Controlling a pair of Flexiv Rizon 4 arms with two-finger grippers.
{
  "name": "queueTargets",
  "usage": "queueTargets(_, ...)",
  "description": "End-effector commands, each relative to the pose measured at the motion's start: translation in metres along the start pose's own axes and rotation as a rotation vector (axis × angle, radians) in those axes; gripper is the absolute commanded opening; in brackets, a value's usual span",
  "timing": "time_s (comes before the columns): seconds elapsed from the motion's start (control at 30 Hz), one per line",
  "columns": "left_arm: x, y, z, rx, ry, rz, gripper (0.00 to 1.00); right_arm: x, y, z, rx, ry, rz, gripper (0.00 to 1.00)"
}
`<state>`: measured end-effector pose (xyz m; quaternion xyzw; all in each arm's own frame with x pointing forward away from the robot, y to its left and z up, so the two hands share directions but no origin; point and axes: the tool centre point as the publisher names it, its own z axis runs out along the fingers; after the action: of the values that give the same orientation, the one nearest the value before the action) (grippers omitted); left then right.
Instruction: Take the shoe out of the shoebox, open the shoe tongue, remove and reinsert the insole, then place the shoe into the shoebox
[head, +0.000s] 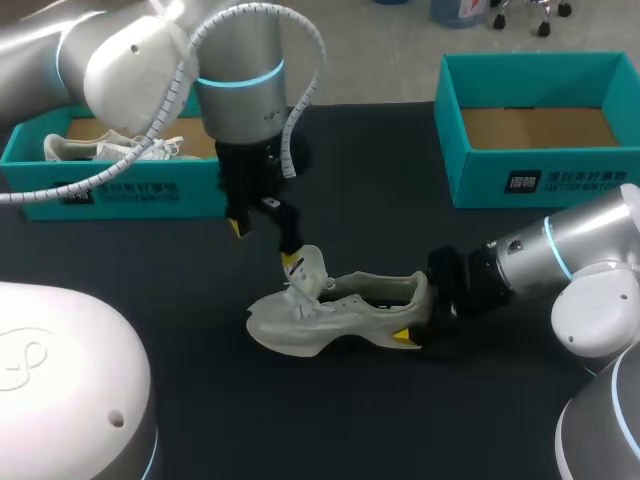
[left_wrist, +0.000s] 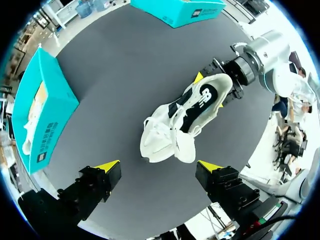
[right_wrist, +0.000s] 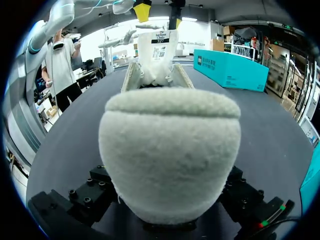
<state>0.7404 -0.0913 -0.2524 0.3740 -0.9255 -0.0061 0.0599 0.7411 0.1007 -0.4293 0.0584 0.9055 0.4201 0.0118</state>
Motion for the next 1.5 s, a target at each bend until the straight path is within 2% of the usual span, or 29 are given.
queueTargets(0.03,0.001,-0.006,-0.001,-0.125,-0.08,0.494,1.0,0.0,-0.002,0.002,0.002,-0.002,0.001,0.0)
queueTargets(0.2,0.001,-0.006,-0.001,-0.125,-0.08,0.494,1.0,0.0,-0.002,0.002,0.002,-0.002,0.001,0.0)
queueTargets(0.3,0.007,-0.011,-0.006,-0.116,-0.128,0.589,1.0,0.0,-0.002,0.002,0.002,-0.002,0.001,0.0)
queueTargets(0.5,0.01,-0.02,-0.012,-0.081,-0.127,0.708,1.0,0.0,-0.002,0.002,0.002,-0.002,0.001,0.0)
queueTargets(0.53,0.009,-0.022,-0.011,-0.082,-0.123,0.709,0.95,0.0,-0.002,0.002,0.002,-0.002,0.001,0.0)
queueTargets(0.57,0.009,-0.023,-0.011,-0.077,-0.122,0.737,0.58,0.0,-0.002,0.002,0.002,-0.002,0.001,0.0)
queueTargets(0.6,0.009,-0.023,-0.011,-0.07,-0.115,0.751,0.31,0.0,-0.002,0.002,0.002,-0.002,0.001,0.0)
queueTargets(0.67,0.009,-0.025,-0.011,-0.071,-0.123,0.775,0.0,0.0,-0.002,0.002,0.002,-0.002,0.001,0.0)
queueTargets(0.77,0.008,-0.025,-0.009,-0.063,-0.12,0.778,0.0,0.0,-0.002,0.002,0.002,-0.002,0.001,0.0)
queueTargets(0.93,0.009,-0.025,-0.006,-0.002,-0.118,0.758,0.0,0.0,-0.002,0.002,0.002,-0.002,0.001,0.0)
queueTargets(1.13,0.025,-0.029,-0.007,0.011,-0.132,0.77,0.0,0.0,-0.002,0.002,0.002,-0.002,0.001,0.0)
queueTargets(1.37,0.047,-0.045,-0.009,0.067,-0.144,0.801,0.0,0.0,-0.002,0.002,0.002,-0.002,0.001,0.0)
queueTargets(1.5,0.049,-0.047,-0.009,0.056,-0.131,0.813,0.0,0.0,-0.002,0.002,0.002,-0.002,0.001,0.0)
